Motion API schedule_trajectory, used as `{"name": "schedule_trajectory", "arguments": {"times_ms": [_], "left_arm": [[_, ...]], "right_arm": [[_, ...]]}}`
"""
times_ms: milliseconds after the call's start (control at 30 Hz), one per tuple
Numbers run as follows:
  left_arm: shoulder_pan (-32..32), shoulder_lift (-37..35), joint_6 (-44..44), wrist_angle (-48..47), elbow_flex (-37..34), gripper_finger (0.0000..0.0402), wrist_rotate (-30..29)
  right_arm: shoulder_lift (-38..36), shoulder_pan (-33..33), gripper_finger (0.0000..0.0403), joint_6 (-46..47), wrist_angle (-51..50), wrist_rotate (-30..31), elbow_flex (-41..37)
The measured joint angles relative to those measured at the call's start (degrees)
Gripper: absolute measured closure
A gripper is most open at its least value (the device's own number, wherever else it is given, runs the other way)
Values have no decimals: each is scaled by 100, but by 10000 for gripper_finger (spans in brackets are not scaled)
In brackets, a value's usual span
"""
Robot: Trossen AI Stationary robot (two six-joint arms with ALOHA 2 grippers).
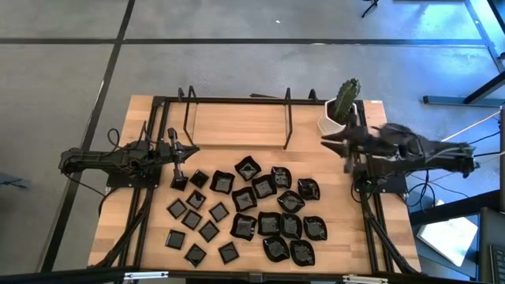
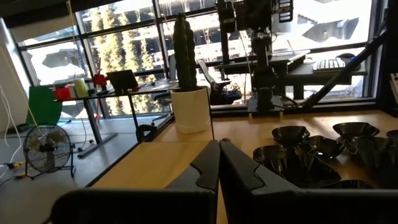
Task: Pick & Place Mini shaped plates
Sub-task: Put the leaf-shaped plate on the shelf
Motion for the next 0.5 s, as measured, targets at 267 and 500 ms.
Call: {"name": "schedule_trajectory", "arguments": {"times_ms": [267,500], "left_arm": [[-2,0,-13,0,0,398,0],[0,0,1,0,0,398,0]], "right_arm": [[1823,-2,315,683,-2859,155,1530],[2640,-4,315,646,-3072,311,1442]]}}
